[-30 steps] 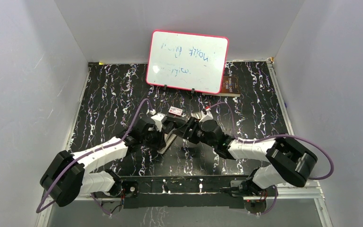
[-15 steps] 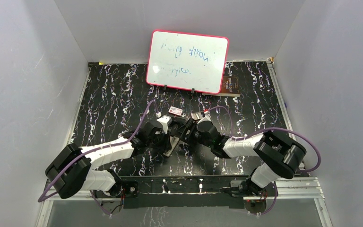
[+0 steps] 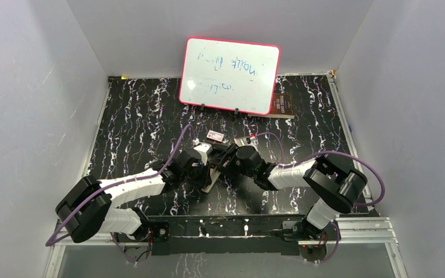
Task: Load the staples into the stapler
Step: Close the stapler at the center of the board.
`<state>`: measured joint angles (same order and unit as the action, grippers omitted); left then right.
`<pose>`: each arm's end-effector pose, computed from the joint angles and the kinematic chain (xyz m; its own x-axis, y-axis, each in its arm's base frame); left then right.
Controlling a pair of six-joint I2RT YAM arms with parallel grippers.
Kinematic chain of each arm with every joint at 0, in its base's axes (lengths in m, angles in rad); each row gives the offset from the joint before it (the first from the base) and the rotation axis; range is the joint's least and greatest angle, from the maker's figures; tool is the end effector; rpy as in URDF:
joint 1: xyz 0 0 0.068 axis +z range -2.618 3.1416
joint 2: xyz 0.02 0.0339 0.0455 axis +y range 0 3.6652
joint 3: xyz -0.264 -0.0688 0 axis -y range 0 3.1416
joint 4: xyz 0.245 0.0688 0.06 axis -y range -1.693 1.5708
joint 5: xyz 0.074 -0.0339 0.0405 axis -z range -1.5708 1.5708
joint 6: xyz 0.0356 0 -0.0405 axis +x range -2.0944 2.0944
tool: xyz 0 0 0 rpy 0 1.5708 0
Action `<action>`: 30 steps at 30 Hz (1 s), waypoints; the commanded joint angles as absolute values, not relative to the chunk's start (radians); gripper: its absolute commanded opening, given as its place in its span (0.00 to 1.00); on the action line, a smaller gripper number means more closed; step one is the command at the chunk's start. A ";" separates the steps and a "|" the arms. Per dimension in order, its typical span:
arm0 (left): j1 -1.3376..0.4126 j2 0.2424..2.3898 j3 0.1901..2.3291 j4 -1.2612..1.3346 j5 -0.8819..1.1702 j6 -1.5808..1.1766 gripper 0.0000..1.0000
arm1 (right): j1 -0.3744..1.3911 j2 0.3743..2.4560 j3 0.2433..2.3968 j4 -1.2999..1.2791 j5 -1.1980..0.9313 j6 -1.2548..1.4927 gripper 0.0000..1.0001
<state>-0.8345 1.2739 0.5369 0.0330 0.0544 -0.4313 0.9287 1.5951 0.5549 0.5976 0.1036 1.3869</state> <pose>0.1651 -0.1851 0.1748 -0.7158 0.1682 -0.6777 0.5157 0.7817 -0.3506 0.1832 0.2389 0.1496 -0.7750 0.5965 -0.2088 0.1167 0.4598 0.8803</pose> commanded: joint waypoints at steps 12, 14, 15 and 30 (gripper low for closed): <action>-0.863 1.315 0.546 0.037 0.070 -0.417 0.00 | 0.919 1.660 0.626 0.467 0.118 1.531 0.61; -0.862 1.316 0.545 0.037 0.070 -0.415 0.00 | 0.920 1.659 0.622 0.469 0.122 1.526 0.57; -0.863 1.317 0.545 0.037 0.072 -0.414 0.00 | 0.920 1.656 0.621 0.469 0.124 1.522 0.52; -0.863 1.351 0.635 -0.063 0.047 -0.253 0.00 | 0.917 1.398 0.509 0.352 0.210 1.357 0.69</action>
